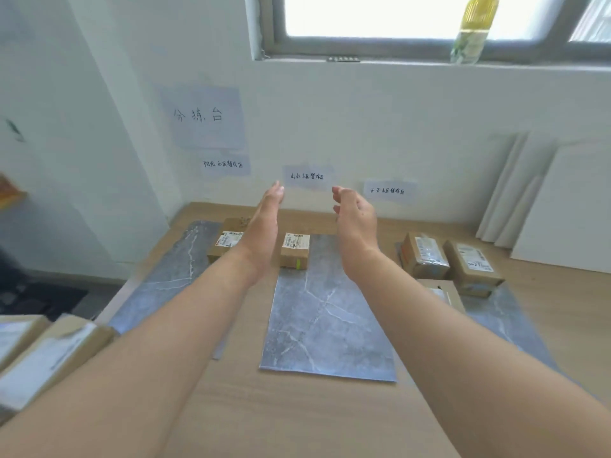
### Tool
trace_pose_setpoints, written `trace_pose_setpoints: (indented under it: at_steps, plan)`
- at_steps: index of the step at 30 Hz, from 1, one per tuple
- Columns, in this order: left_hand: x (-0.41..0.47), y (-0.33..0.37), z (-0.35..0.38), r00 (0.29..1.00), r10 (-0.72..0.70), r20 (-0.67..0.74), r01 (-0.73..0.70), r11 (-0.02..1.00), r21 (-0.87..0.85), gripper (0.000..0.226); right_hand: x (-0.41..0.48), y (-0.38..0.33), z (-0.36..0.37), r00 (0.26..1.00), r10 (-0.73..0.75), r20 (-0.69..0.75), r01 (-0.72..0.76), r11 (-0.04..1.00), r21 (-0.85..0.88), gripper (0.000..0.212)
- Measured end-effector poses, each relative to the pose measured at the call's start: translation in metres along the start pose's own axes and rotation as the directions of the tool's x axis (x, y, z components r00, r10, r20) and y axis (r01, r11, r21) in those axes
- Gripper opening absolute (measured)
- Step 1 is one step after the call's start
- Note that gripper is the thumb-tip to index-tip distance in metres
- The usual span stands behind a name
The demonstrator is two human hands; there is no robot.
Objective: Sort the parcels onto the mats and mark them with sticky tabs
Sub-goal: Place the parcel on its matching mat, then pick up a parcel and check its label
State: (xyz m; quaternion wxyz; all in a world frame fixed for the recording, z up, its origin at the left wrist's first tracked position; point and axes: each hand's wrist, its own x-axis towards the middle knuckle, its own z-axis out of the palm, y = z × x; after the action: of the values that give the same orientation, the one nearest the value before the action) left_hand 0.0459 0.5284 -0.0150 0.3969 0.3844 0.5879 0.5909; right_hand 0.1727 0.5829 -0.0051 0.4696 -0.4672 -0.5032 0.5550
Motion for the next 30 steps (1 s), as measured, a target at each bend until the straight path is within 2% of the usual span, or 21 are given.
trace_pose_setpoints:
  at_steps: [5, 9, 13, 15, 19, 23, 28, 30]
  plan:
    - [-0.074, 0.040, 0.000, 0.999, 0.051, -0.008, -0.051, 0.998, -0.034, 0.055, -0.077, -0.037, -0.017, 0.998, -0.041, 0.048, 0.042, 0.999, -0.005, 0.035]
    - [-0.133, 0.051, -0.005, 0.998, 0.060, -0.034, -0.062, 0.997, -0.056, 0.063, -0.138, -0.053, -0.029, 0.997, -0.056, 0.058, 0.056, 0.998, -0.006, 0.047]
    - [-0.187, 0.057, -0.016, 0.998, 0.044, -0.046, -0.046, 0.998, -0.046, 0.069, -0.194, -0.067, -0.032, 0.994, -0.065, 0.087, 0.063, 0.998, 0.028, 0.033]
    - [-0.209, 0.061, -0.023, 0.997, 0.051, -0.051, -0.054, 0.997, -0.062, 0.066, -0.218, -0.072, -0.033, 0.996, -0.051, 0.077, 0.047, 0.997, 0.057, 0.026]
    - [-0.252, 0.070, -0.046, 0.999, 0.044, -0.024, -0.046, 0.995, -0.088, 0.062, -0.272, -0.078, -0.030, 0.998, -0.060, 0.029, 0.057, 0.993, 0.102, 0.027]
    - [-0.296, 0.073, -0.083, 0.998, 0.058, 0.034, -0.056, 0.997, -0.058, 0.072, -0.331, -0.078, -0.014, 0.996, -0.084, -0.033, 0.088, 0.989, 0.122, 0.030]
    - [-0.346, 0.073, -0.137, 0.996, 0.022, 0.087, -0.017, 0.998, -0.064, 0.067, -0.395, -0.065, 0.026, 0.996, -0.056, -0.073, 0.065, 0.991, 0.118, 0.034]
    - [-0.359, 0.071, -0.157, 0.997, 0.020, 0.079, -0.015, 0.998, -0.060, 0.075, -0.416, -0.060, 0.045, 0.996, -0.045, -0.074, 0.054, 0.991, 0.124, 0.032]
